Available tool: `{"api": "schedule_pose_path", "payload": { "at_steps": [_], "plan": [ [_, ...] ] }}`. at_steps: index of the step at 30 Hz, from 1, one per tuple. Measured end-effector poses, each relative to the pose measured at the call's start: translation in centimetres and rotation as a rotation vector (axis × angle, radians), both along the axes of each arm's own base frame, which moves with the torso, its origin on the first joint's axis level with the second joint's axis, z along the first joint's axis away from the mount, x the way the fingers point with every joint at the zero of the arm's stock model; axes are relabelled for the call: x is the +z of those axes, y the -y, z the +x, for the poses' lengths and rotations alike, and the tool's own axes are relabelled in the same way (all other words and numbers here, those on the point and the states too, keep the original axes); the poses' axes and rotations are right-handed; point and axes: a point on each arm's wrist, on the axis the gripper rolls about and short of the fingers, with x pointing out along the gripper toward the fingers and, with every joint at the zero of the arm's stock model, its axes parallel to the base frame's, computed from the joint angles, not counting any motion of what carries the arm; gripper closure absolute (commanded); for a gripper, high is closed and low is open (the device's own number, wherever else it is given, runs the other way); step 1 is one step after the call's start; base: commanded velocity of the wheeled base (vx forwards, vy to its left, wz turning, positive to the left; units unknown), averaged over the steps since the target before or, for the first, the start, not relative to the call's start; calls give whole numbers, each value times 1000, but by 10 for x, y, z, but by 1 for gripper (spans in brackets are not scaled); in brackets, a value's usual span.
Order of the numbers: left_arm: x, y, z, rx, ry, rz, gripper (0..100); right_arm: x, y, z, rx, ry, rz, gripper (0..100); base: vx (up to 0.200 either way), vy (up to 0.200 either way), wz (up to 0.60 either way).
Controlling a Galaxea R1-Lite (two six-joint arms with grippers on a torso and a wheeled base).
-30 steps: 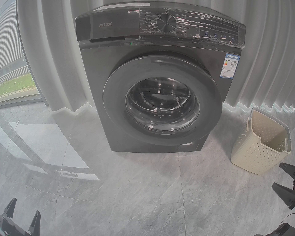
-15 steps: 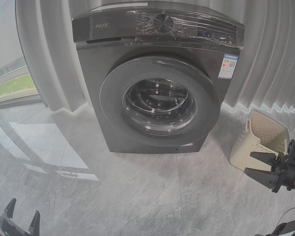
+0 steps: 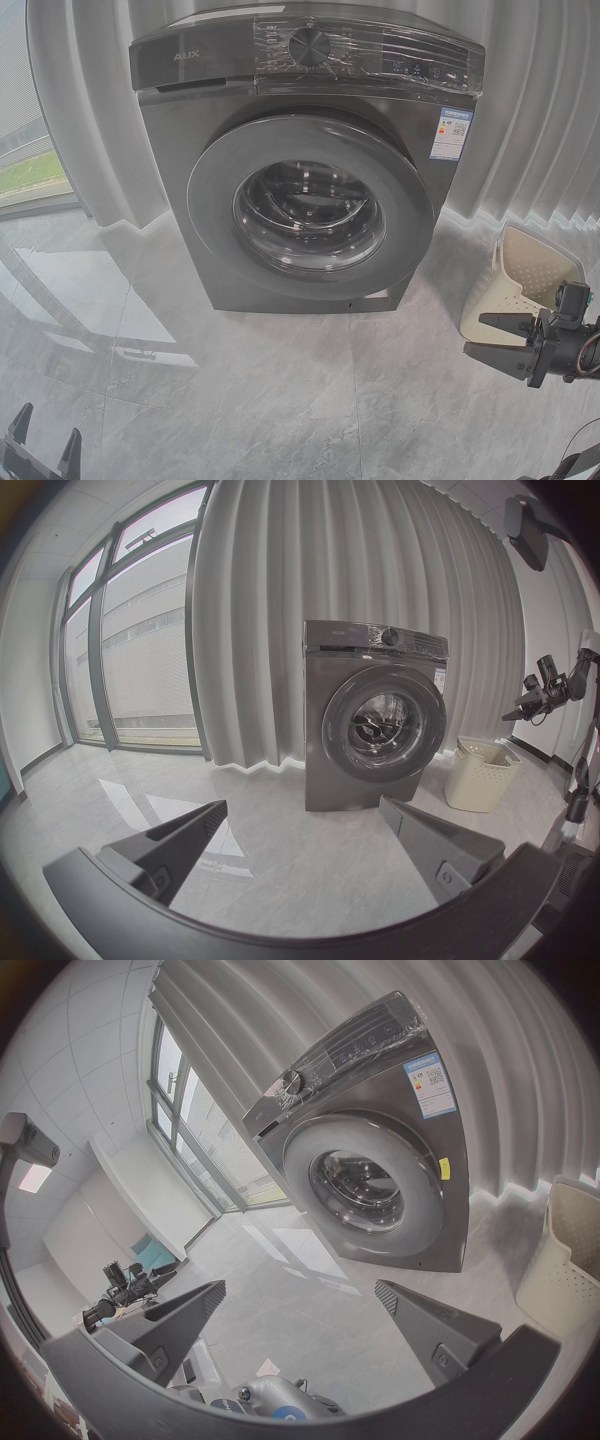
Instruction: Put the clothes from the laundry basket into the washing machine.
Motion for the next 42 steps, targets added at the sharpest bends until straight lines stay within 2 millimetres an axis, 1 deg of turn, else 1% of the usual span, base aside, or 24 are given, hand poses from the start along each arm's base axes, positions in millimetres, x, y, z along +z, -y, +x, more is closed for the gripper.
{"api": "schedule_pose_path", "payload": {
  "at_steps": [6, 9, 12, 24, 30, 39, 42],
  "plan": [
    [0, 0, 0, 1, 0, 0, 0, -2, -6, 5, 24, -9, -1, 0, 0, 0, 0],
    [0, 0, 0, 0, 1, 0, 0, -1, -10, 10, 32, 8, 7, 0, 0, -200, 0],
    [0, 0, 0, 0, 0, 0, 0, -1, -14, 13, 48, 17, 11, 0, 0, 0, 0],
    [0, 0, 0, 0, 0, 0, 0, -8, -33, 6, 156, -10, -1, 0, 0, 0, 0],
    [0, 0, 0, 1, 1, -5, 0, -8, -39, 3, 196, -11, -1, 0, 200, 0, 0],
    [0, 0, 0, 0, 0, -4, 0, -3, -43, 8, 198, 10, 10, 0, 0, 0, 0],
    [0, 0, 0, 0, 0, -4, 0, -1, -45, 13, 194, 34, 26, 0, 200, 0, 0]
  ]
}}
